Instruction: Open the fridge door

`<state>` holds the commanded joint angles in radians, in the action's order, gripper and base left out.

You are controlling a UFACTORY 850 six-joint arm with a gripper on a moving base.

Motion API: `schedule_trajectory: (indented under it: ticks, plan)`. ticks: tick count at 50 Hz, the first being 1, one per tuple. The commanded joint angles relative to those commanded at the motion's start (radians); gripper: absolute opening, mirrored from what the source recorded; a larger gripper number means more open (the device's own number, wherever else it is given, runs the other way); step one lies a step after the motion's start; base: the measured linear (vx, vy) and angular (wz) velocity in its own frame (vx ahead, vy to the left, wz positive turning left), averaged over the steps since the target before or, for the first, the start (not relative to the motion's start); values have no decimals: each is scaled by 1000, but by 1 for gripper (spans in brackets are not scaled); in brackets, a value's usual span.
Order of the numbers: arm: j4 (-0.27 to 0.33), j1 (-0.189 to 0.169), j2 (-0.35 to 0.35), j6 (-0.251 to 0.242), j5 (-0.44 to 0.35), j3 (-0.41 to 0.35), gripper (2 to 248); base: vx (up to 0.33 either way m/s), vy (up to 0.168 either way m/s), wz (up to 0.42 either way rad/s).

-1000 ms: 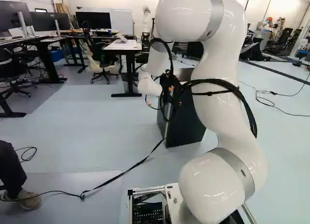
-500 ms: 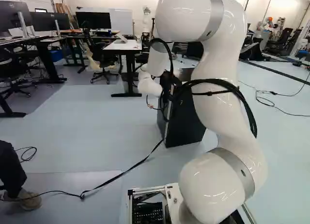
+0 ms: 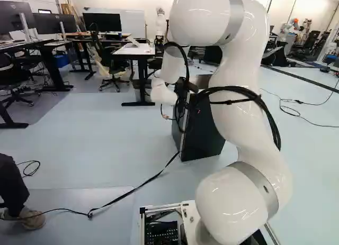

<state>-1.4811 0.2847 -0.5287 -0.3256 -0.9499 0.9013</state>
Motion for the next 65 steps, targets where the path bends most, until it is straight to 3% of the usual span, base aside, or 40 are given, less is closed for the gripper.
schedule_trajectory:
  ticks: [65]
  plan:
    - [0,-34,-39,0,0,60,247,0,0,0]
